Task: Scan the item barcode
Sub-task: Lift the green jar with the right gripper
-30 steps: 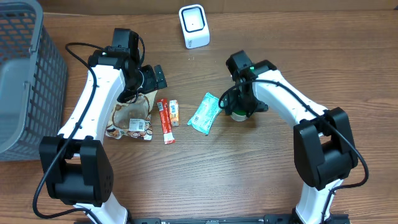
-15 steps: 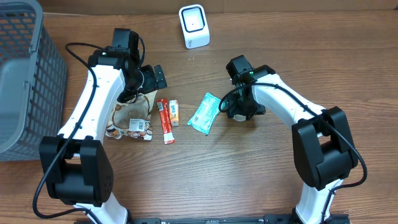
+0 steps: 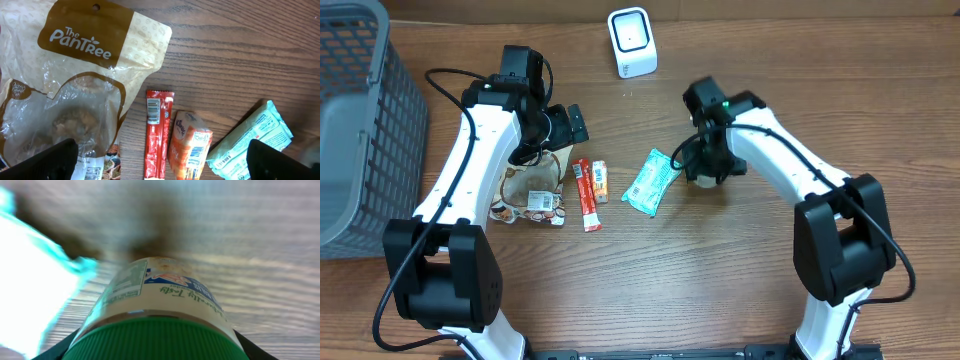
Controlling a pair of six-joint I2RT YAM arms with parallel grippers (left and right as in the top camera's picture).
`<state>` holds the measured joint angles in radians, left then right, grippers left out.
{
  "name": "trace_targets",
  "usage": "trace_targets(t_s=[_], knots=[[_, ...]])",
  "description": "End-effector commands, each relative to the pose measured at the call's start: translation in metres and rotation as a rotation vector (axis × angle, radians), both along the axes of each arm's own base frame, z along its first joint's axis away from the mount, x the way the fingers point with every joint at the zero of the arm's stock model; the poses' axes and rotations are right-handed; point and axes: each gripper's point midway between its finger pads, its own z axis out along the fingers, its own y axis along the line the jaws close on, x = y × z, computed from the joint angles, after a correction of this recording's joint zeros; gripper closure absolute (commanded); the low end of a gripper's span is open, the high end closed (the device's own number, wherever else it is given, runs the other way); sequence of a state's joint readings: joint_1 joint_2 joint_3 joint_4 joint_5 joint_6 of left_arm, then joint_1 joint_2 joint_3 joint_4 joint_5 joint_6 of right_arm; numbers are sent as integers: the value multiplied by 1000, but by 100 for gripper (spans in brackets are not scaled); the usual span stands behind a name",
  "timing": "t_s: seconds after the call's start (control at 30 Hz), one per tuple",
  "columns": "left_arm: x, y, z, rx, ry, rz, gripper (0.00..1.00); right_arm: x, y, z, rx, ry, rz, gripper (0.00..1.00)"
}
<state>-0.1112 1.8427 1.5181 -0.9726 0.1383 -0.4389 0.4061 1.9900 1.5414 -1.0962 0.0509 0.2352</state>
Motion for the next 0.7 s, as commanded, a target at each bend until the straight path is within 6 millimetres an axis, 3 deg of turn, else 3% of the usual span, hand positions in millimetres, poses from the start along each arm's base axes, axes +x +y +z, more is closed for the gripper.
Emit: trace_targets(t_s=[0.0, 0.1, 0.33, 0.47, 0.67], knots=[[5, -2, 7, -11, -18, 1, 1, 16, 21, 68, 142, -136, 9, 73], [5, -2, 7, -11, -18, 1, 0, 16, 26, 84, 189, -164, 14, 79], [5, -2, 7, -11, -18, 1, 1, 10, 38, 89, 262, -140, 30, 77], [4, -2, 7, -11, -18, 1, 1, 10, 39, 89, 268, -138, 31, 96], [5, -2, 7, -11, -18, 0, 0, 8, 41, 89, 283, -130, 34, 96]])
